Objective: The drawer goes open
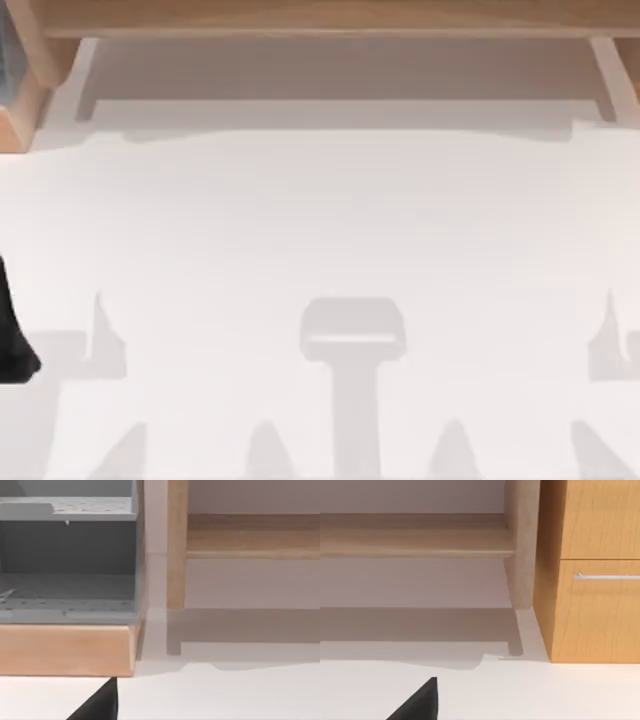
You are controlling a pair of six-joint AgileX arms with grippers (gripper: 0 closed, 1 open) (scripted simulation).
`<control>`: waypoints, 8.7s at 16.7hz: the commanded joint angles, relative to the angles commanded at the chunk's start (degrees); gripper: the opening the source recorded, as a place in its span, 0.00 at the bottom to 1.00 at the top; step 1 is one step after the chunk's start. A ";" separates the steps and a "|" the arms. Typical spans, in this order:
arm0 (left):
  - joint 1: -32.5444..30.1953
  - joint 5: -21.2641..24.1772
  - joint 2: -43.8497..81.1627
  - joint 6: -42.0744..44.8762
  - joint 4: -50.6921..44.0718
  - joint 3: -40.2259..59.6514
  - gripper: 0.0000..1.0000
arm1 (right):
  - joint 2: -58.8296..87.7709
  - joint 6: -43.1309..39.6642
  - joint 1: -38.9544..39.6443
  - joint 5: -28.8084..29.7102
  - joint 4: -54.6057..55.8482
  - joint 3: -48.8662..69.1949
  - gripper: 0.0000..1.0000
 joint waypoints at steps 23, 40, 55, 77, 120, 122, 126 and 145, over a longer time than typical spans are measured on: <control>0.00 0.00 0.00 0.00 0.00 0.00 1.00 | 68.66 1.09 -38.28 -37.68 25.40 43.92 1.00; 0.00 0.00 0.00 0.00 0.00 0.00 1.00 | 97.72 -37.10 -33.81 -33.30 45.23 53.57 1.00; 0.00 0.00 0.00 0.00 0.00 0.00 1.00 | 131.86 -89.24 -26.32 -24.23 69.19 62.99 1.00; 0.00 0.00 0.00 0.00 0.00 0.00 1.00 | 134.84 -89.29 -24.96 -22.83 65.56 69.56 0.47; 0.00 0.00 0.00 0.00 0.00 0.00 1.00 | 122.41 -88.99 -33.12 -31.60 82.48 39.92 0.00; 0.00 0.00 0.00 0.00 0.00 0.00 1.00 | 122.02 -89.05 -33.57 -32.19 83.15 39.03 0.00; 0.00 0.00 0.00 0.00 0.00 0.00 1.00 | 119.89 -89.07 -37.01 -35.68 87.14 32.92 0.00; 0.00 0.00 0.00 0.00 0.00 0.00 1.00 | 117.96 -88.94 -40.10 -38.64 90.61 27.46 0.83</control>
